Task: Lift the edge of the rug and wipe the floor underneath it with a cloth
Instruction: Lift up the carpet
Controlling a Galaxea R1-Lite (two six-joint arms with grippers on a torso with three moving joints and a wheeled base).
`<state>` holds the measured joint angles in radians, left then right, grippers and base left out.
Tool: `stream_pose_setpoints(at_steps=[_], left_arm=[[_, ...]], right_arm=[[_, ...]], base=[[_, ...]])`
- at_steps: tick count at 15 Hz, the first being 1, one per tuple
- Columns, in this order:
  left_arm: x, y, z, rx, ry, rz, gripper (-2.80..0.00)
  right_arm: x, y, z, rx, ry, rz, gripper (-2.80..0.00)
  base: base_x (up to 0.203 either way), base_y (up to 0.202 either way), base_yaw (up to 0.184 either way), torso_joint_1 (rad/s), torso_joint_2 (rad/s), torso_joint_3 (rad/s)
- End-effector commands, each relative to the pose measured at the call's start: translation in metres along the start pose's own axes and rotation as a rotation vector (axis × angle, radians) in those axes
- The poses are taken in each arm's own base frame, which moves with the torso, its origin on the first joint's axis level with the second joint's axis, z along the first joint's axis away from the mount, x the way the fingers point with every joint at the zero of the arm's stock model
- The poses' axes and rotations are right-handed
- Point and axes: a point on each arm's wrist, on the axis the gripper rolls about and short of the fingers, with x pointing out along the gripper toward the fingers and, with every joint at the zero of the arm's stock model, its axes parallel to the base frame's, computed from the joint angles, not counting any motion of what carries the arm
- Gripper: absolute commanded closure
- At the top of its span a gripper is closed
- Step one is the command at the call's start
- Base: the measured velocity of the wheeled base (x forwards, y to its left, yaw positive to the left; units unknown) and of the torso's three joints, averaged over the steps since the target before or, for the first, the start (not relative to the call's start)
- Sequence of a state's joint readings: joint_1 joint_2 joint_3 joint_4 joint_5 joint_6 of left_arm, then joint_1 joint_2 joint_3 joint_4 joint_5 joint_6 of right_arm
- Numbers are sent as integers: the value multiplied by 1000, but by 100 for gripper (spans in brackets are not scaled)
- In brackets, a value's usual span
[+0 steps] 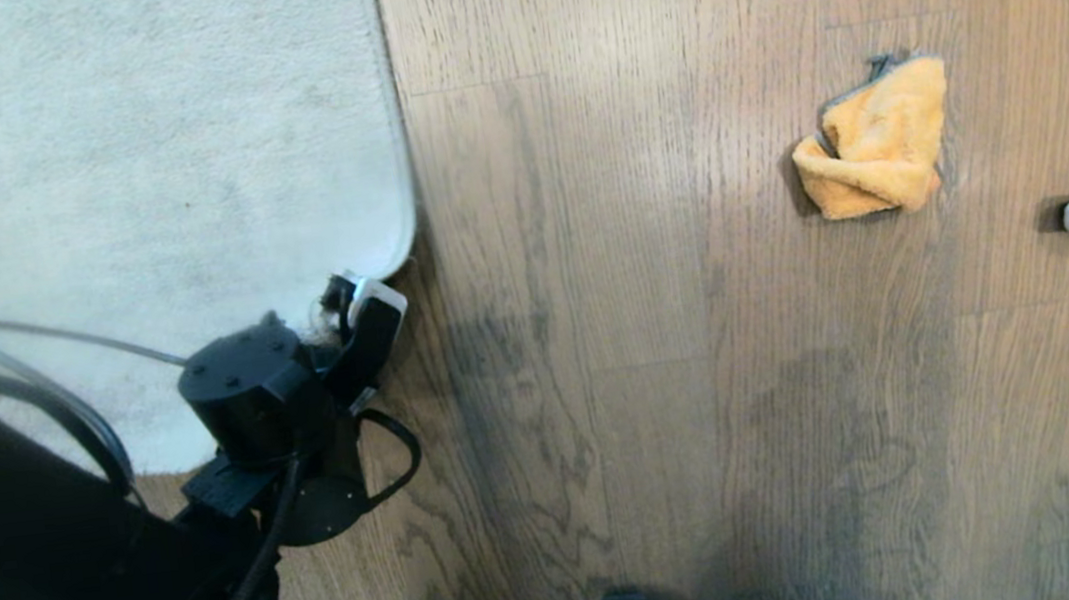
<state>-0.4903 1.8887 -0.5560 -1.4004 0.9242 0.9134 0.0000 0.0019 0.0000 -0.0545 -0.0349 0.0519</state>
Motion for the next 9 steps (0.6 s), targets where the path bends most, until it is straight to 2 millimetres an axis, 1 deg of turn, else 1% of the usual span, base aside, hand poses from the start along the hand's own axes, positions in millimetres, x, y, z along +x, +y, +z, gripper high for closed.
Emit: stream_pose_setpoints(at_steps=[1,6,9], left_arm=[[-4,27,-3,-42,6,52,0],[-11,70,-18,-148,29,135,0],[-15,99,-28,-206,44,212,0]], right_arm=[[0,0,0,0,-1,-1,0],[0,0,0,0,-1,1,0],[0,0,0,0,-1,0,0]], base=[[0,0,0,0,0,0],[0,0,0,0,0,0],[0,0,0,0,0,0]])
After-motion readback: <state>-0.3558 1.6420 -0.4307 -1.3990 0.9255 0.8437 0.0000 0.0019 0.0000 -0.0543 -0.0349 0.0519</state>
